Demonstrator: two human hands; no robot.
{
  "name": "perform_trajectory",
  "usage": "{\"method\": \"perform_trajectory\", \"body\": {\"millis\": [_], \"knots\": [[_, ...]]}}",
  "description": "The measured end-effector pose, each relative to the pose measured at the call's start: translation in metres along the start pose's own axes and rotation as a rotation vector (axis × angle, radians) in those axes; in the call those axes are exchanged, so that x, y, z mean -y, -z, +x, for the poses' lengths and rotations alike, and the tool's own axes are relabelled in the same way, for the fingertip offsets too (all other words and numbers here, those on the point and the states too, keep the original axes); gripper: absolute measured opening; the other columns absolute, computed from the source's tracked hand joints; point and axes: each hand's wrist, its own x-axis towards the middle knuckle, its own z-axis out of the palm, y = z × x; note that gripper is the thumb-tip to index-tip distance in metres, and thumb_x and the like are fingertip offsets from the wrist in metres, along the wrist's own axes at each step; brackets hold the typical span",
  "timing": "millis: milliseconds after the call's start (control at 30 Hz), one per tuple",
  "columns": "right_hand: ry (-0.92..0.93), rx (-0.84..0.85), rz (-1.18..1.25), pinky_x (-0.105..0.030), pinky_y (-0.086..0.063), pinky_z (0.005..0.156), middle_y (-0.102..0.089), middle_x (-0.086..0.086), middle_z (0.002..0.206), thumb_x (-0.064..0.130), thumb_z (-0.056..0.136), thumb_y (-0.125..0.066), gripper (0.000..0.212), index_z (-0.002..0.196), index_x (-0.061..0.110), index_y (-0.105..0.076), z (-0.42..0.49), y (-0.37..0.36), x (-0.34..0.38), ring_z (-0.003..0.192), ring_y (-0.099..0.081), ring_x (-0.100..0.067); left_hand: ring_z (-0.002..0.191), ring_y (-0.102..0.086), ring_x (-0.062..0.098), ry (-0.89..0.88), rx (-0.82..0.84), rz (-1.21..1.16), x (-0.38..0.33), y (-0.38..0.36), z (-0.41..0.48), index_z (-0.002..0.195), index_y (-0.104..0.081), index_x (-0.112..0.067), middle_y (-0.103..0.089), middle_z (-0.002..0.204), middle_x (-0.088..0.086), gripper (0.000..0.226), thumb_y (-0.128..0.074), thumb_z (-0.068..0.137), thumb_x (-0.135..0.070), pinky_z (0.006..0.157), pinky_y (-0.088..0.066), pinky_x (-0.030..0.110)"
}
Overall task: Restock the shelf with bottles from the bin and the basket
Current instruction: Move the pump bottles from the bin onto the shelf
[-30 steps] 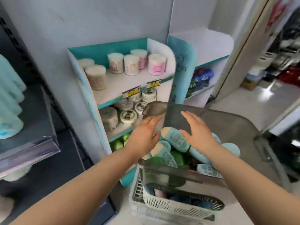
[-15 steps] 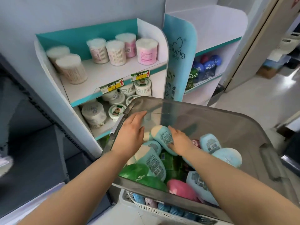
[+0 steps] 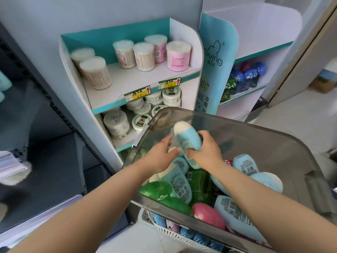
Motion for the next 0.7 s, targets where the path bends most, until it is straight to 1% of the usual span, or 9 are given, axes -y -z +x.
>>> {"method": "perform_trajectory", "body": {"millis": [33, 100, 167, 233, 333, 433, 500, 600, 700], "knots": [[0.049, -0.047, 0.132, -0.034, -0.050, 0.080, -0.057, 0.005, 0.112, 0.037, 0.066, -0.081, 0.064, 0.119, 0.026, -0.046, -0.008, 0.004, 0.015, 0.097, -0.058, -0.016, 0.128, -0.045, 0.020, 0.033, 0.063, -0.264, -0.007, -0.003, -0.002, 0.151, -0.012, -0.029, -0.040, 0.148, 0.005, 0.071, -0.050, 0.093, -0.046, 0.104, -0.040, 0.039], [0.212, -0.044, 0.296, -0.030, -0.049, 0.084, -0.056, 0.007, 0.115, 0.032, 0.072, -0.079, 0.060, 0.124, 0.027, -0.049, -0.024, 0.013, 0.041, 0.101, -0.056, -0.011, 0.116, -0.056, 0.018, 0.026, 0.040, -0.715, -0.017, -0.004, -0.005, 0.146, -0.016, -0.036, -0.050, 0.139, 0.002, 0.068, -0.050, 0.089, -0.052, 0.088, -0.051, 0.036], [0.431, 0.068, 0.320, -0.025, -0.045, 0.095, -0.055, 0.010, 0.120, 0.022, 0.079, -0.072, 0.054, 0.129, 0.023, -0.052, -0.034, 0.021, 0.059, 0.110, -0.054, -0.007, 0.101, -0.066, 0.024, 0.004, -0.035, -0.944, -0.019, 0.002, -0.008, 0.138, -0.028, -0.026, -0.063, 0.121, 0.008, 0.075, -0.066, 0.079, -0.052, 0.076, -0.056, 0.039], [0.575, 0.197, 0.355, -0.022, -0.041, 0.103, -0.054, 0.016, 0.122, 0.019, 0.084, -0.063, 0.047, 0.130, 0.022, -0.053, -0.035, 0.025, 0.063, 0.118, -0.051, -0.003, 0.089, -0.069, 0.029, -0.003, -0.092, -1.069, -0.018, 0.010, -0.015, 0.132, -0.035, -0.012, -0.066, 0.106, 0.016, 0.083, -0.077, 0.068, -0.044, 0.069, -0.056, 0.042], [0.545, 0.225, 0.284, -0.027, -0.039, 0.106, -0.050, 0.010, 0.134, 0.023, 0.091, -0.058, 0.048, 0.137, 0.021, -0.047, -0.023, 0.012, 0.046, 0.126, -0.047, -0.008, 0.076, -0.069, 0.021, 0.017, -0.238, -1.156, -0.012, 0.027, -0.025, 0.132, -0.038, -0.005, -0.061, 0.100, 0.016, 0.074, -0.068, 0.070, -0.031, 0.059, -0.055, 0.033], [0.351, 0.387, -0.148, -0.036, -0.032, 0.111, -0.037, -0.001, 0.147, 0.035, 0.086, -0.067, 0.071, 0.146, 0.023, -0.031, -0.006, -0.022, 0.008, 0.134, -0.038, -0.020, 0.087, -0.065, 0.024, -0.027, -0.369, -1.111, -0.002, 0.050, -0.035, 0.124, -0.048, -0.011, -0.063, 0.102, 0.012, 0.058, -0.062, 0.069, -0.023, 0.075, -0.057, 0.046], [0.225, 0.532, -0.324, -0.041, -0.032, 0.110, -0.035, -0.004, 0.149, 0.044, 0.078, -0.072, 0.087, 0.148, 0.024, -0.025, -0.003, -0.046, -0.009, 0.134, -0.036, -0.024, 0.087, -0.066, 0.025, -0.062, -0.404, -1.086, 0.006, 0.063, -0.047, 0.114, -0.054, -0.016, -0.068, 0.098, 0.010, 0.045, -0.060, 0.069, -0.019, 0.078, -0.054, 0.050], [0.117, 0.646, -0.276, -0.037, -0.037, 0.106, -0.047, -0.002, 0.138, 0.045, 0.069, -0.079, 0.092, 0.145, 0.022, -0.033, 0.000, -0.066, -0.007, 0.127, -0.044, -0.023, 0.088, -0.067, 0.026, -0.066, -0.449, -0.999, 0.020, 0.072, -0.067, 0.112, -0.057, -0.017, -0.069, 0.100, 0.010, 0.045, -0.063, 0.068, -0.019, 0.077, -0.055, 0.049], [0.121, 0.741, -0.306, -0.032, -0.044, 0.095, -0.057, 0.002, 0.125, 0.041, 0.066, -0.082, 0.073, 0.129, 0.022, -0.050, 0.004, -0.067, 0.001, 0.112, -0.053, -0.017, 0.094, -0.067, 0.030, -0.044, -0.464, -0.935, 0.032, 0.073, -0.084, 0.113, -0.058, -0.019, -0.069, 0.104, 0.011, 0.058, -0.071, 0.057, -0.030, 0.080, -0.055, 0.052]]}}
